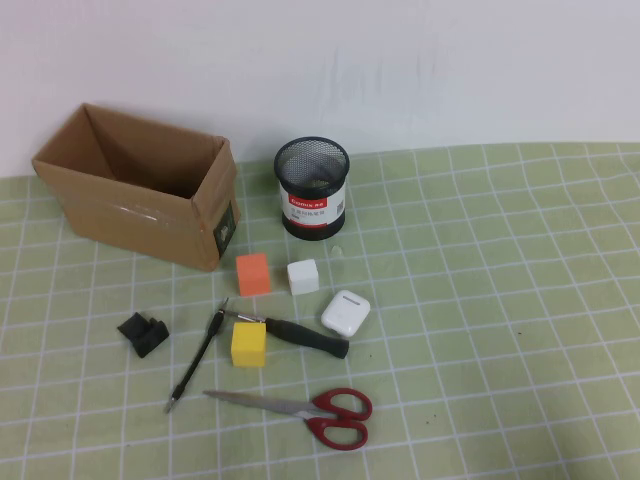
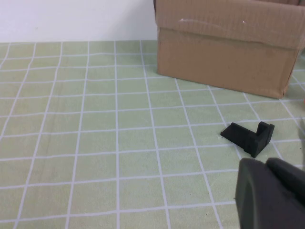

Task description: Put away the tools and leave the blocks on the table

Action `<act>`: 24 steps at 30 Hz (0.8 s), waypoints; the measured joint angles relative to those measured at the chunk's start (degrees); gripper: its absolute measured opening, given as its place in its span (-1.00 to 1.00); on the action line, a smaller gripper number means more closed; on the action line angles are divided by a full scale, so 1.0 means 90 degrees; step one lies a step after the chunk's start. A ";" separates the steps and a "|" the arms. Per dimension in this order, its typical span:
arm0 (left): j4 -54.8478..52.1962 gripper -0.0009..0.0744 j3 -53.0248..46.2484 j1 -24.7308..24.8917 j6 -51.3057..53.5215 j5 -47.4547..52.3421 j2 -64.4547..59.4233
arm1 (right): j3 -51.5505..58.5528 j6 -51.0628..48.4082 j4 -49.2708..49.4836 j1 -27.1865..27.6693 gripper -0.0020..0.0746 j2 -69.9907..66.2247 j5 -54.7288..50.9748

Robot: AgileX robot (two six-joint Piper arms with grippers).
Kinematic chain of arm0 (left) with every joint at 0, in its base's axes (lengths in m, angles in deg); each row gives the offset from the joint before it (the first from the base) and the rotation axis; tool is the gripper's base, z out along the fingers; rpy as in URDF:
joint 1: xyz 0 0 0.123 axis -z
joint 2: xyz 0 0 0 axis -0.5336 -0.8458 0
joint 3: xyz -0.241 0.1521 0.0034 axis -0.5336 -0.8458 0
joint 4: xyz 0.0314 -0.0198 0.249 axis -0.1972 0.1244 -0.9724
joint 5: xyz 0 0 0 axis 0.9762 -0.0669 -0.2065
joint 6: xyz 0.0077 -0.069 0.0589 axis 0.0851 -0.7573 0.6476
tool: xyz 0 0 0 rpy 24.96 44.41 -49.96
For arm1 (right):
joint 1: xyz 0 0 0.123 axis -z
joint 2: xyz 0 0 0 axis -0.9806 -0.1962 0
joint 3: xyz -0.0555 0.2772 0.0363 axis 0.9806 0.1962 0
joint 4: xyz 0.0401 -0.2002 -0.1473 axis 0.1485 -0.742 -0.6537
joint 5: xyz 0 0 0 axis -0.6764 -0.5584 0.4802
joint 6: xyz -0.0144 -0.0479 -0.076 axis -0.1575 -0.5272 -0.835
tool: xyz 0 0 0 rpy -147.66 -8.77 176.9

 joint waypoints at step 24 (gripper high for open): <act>-0.0051 -0.98 0.0000 0.0000 0.0000 -0.0056 0.0000 | 0.0000 0.0000 0.0000 0.0000 -0.97 0.0000 -0.0003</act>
